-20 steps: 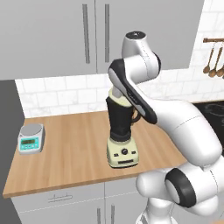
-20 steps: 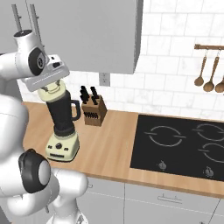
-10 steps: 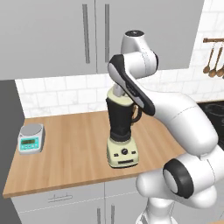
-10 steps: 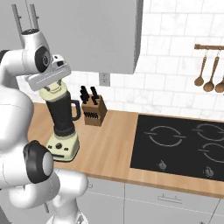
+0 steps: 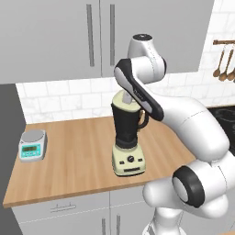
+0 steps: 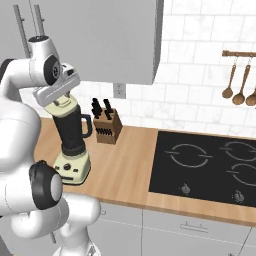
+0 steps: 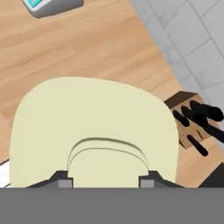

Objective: Close the lid blender by securely placing the lid on top.

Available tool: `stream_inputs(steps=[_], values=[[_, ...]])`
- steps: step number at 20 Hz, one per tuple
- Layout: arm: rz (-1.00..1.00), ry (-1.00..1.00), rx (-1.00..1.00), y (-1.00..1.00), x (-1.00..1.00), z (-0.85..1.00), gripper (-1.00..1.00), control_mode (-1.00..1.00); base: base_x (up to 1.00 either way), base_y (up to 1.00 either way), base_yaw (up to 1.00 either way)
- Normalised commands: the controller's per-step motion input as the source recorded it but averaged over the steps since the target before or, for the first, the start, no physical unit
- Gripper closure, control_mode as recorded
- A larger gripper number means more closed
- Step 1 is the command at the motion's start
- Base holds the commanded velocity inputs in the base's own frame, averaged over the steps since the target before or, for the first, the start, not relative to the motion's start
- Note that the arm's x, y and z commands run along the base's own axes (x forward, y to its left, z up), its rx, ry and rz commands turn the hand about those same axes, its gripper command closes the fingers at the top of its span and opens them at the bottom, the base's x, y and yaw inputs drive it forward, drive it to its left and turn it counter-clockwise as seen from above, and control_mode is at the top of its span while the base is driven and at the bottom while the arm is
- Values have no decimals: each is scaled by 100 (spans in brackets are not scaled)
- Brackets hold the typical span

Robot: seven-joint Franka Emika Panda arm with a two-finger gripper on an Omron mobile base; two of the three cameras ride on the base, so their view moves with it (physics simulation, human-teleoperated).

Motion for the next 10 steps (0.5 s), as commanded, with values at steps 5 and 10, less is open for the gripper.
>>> stream_inputs(steps=[5, 10], values=[[6, 0, -4, 0, 22, 0, 100, -100, 0, 0, 0], [0, 0, 0, 0, 13, 0, 100, -100, 0, 0, 0]])
